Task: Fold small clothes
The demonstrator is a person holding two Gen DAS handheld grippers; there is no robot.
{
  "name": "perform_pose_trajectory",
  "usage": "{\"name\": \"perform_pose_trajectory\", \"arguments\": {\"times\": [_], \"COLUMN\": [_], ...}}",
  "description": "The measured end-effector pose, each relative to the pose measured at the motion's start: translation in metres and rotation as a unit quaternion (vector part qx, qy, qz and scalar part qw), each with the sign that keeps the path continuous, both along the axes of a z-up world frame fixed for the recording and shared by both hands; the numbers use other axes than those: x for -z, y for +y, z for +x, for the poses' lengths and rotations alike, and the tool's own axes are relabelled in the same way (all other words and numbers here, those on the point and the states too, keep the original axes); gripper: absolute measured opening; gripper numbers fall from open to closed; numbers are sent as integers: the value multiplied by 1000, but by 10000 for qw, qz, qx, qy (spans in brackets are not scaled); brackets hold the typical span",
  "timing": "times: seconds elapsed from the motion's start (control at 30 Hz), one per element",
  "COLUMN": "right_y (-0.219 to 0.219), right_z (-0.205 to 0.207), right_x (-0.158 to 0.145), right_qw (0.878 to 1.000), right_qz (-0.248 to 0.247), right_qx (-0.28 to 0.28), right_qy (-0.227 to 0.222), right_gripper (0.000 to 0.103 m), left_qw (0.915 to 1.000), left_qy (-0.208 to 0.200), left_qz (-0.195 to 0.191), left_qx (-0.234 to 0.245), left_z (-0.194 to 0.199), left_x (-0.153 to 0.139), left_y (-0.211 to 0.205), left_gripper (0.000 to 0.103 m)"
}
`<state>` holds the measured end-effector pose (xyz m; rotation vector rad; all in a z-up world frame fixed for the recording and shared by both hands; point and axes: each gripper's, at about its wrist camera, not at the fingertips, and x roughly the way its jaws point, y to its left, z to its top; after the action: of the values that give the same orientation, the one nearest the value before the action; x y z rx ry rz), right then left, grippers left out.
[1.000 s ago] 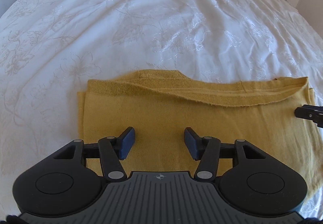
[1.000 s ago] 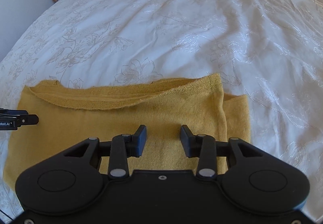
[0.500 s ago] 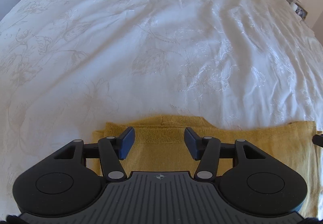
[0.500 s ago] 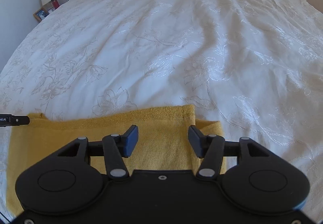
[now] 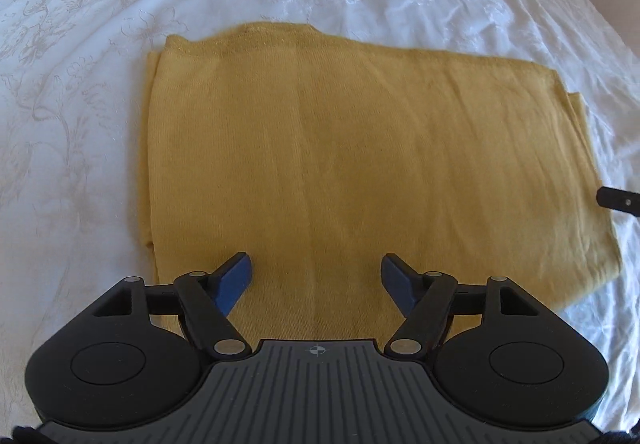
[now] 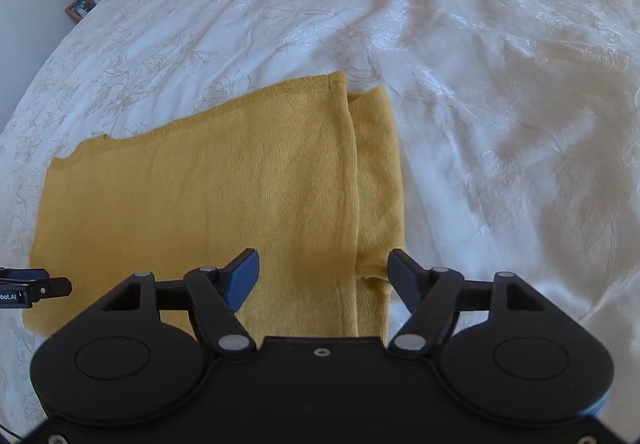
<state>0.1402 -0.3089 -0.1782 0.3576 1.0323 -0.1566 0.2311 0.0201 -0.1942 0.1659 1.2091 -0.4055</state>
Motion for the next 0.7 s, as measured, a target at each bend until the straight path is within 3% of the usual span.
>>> {"name": "perform_pose_trajectory", "arguments": {"times": [0.1,0.23,0.53,0.6,0.63,0.7], "right_y": [-4,-4,-4,-4,-3,-3], "right_z": [-11,-16,-21,-22,-21,-22], "right_x": [2,2,11,13,13,14], "right_qw": [10000,9997,9990,9988,9987,9979], "right_qz": [88,200,445,485,493,616], "right_qx": [14,-121,8,-35,-43,-33], "right_qy": [17,20,90,98,137,208], "right_gripper": [73,56,53,40,24,14], "left_qw": [9997,9990,9989,9989,9989,9989], "left_qy": [99,208,174,153,141,119], "left_qz": [158,278,337,349,355,372], "left_qx": [169,284,263,261,261,250], "left_z": [-15,-19,-18,-24,-25,-28], "left_x": [9,18,12,9,8,7], "left_y": [0,1,-1,-1,0,1], "left_gripper": [72,78,78,78,79,79]}}
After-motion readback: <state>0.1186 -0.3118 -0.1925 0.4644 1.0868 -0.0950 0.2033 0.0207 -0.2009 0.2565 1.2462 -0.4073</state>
